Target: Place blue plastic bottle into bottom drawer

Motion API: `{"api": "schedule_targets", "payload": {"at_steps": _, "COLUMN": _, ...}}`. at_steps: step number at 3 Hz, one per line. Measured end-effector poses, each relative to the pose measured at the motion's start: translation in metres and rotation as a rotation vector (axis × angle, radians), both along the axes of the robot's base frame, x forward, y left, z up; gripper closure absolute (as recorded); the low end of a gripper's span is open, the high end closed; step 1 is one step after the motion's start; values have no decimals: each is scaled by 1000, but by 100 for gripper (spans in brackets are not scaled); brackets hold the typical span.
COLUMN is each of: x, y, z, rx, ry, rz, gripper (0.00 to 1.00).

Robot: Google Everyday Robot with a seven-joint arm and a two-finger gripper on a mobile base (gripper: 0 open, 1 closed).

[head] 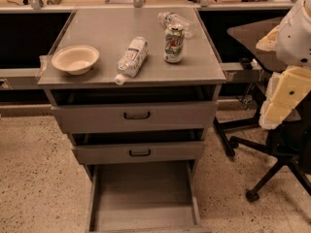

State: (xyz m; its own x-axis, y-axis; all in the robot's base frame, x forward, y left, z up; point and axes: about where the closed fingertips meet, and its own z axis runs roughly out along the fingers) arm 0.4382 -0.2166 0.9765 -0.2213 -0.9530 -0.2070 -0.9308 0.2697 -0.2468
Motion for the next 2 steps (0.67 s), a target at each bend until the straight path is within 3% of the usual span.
{"api": "schedule_targets", "payload": {"at_steps": 1, "x": 0, "y": 0, "z": 0, "rx": 0, "ry": 0, "rz": 1, "gripper": 0}}
{"api": "schedule_targets", "payload": {"at_steps": 2, "x": 7, "y": 23, "z": -21, "rx": -75, "ry": 35, "rz": 162, "gripper": 0}}
